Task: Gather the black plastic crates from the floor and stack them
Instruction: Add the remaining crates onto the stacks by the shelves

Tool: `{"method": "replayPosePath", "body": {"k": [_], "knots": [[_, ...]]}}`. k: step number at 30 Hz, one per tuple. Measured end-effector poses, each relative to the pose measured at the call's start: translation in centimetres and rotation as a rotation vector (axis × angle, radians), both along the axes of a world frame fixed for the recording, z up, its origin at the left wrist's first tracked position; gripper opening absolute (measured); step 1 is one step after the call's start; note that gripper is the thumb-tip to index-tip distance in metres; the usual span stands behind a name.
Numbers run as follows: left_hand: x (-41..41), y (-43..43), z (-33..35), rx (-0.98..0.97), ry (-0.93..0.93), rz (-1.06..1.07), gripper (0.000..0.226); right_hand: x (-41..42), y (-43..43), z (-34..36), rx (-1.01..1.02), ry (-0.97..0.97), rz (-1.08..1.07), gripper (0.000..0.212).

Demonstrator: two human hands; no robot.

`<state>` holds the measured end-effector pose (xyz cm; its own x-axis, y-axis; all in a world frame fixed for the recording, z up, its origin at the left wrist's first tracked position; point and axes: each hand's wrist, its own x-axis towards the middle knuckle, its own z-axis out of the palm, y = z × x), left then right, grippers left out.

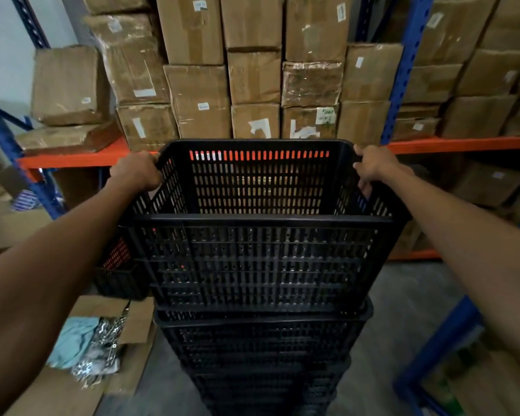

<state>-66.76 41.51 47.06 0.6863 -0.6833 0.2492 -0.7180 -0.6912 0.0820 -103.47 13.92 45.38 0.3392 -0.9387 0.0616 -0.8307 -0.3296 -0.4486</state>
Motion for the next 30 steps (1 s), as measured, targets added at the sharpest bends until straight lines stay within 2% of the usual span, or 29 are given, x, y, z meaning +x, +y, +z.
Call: {"method": "replayPosePath", "body": {"k": [4,9,11,15,22,30], "knots": [[-0.5,0.3,0.3,-0.009,0.005,0.020,0.040,0.1,0.1,0.7,0.011,0.036,-0.008,0.045],[-1.4,1.0,0.3,-0.015,0.042,0.039,0.036,-0.7,0.6,0.8,0.019,-0.010,-0.040,0.054],[-1.7,1.3,0.3,-0.017,0.066,0.045,0.035,-1.1,1.0,0.7,-0.032,0.030,-0.003,0.055],[-1.9,2.1,0.1,-0.006,0.073,0.030,0.037,-1.4,1.9,0.8,0.001,0.073,-0.033,0.060],[-2.0,2.7,-0.2,-0.039,0.043,-0.038,0.043,-1.8,2.4,0.6,0.055,-0.066,-0.022,0.055],[-1.4,2.1,0.0,-0.039,0.029,-0.084,0.043,-1.6,2.2,0.3,0.009,-0.064,-0.012,0.052]]}}
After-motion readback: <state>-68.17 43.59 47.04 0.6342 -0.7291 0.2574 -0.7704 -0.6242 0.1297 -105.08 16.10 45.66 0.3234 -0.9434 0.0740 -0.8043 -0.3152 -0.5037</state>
